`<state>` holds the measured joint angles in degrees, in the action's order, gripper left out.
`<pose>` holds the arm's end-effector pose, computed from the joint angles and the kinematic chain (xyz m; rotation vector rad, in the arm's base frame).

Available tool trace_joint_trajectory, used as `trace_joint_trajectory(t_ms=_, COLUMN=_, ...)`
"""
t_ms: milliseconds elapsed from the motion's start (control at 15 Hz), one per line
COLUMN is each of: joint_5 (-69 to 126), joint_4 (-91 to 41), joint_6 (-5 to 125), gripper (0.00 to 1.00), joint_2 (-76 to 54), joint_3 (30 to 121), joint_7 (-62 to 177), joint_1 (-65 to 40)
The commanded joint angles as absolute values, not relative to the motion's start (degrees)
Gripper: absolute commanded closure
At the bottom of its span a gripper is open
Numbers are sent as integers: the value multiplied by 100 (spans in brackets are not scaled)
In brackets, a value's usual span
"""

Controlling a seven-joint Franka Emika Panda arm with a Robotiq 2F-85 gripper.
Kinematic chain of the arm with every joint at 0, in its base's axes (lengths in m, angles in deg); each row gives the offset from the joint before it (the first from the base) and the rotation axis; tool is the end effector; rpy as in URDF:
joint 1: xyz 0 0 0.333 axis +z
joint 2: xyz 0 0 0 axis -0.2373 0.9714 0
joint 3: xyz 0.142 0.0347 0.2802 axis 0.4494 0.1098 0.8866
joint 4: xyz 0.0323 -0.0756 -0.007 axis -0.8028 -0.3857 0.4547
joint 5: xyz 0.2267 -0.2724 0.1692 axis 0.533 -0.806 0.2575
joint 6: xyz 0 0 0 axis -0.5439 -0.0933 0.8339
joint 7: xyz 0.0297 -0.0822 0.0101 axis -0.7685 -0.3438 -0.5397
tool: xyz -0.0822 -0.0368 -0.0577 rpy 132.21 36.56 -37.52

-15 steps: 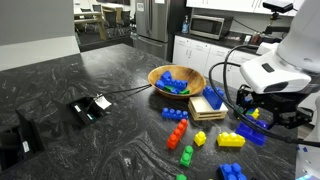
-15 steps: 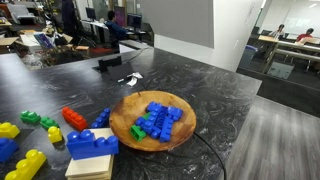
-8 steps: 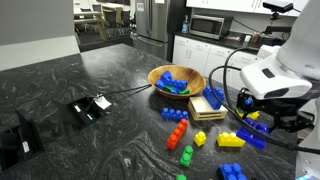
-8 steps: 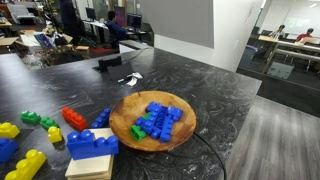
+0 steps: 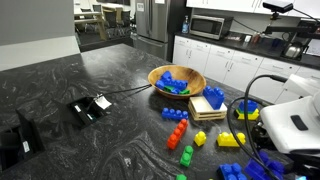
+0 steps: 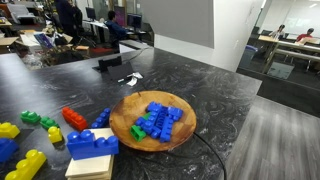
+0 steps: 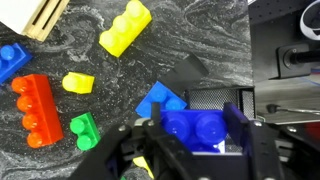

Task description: Pick up one of the blue block from the table and move it to the left.

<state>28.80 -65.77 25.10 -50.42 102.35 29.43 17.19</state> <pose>0.2394 0.3345 0.4637 2.2797 1.7648 -0.2464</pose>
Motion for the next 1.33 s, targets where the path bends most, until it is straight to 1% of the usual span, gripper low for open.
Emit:
trace_joint_trajectory(t_ms=0, joint_5=3232, joint_4=-6842, joint_6=2874, gripper=62, joint_2=-5257, joint_3=10304, joint_7=3582, joint_1=1795)
trace_joint_trajectory(t_ms=133, joint_5=3555, joint_4=-7087, joint_6=3317, gripper=62, joint_2=-5408, joint_3=10315, joint_7=4002, joint_1=1851)
trace_joint_trajectory(t_ms=200, joint_5=3339, joint_4=-6805, joint_6=2916, gripper=62, joint_2=-5158, joint_3=10312, joint_7=3743, joint_1=1844)
trace_joint_trajectory(t_ms=267, joint_5=3361, joint_4=-6858, joint_6=2971, gripper=37, joint_2=-5179, joint_3=10313, joint_7=3797, joint_1=1865)
trace_joint_trajectory(t_ms=533, joint_5=3360, joint_4=-6856, joint_6=2964, gripper=37, joint_2=-5175, joint_3=10309, joint_7=3795, joint_1=1865)
trace_joint_trajectory(t_ms=600, joint_5=3360, joint_4=-6856, joint_6=2964, gripper=62, joint_2=-5175, joint_3=10309, joint_7=3795, joint_1=1865)
trace_joint_trajectory(t_ms=1267, joint_5=3469, joint_4=-6866, joint_6=3104, gripper=62, joint_2=-4850, joint_3=10463, joint_7=3700, joint_1=2138)
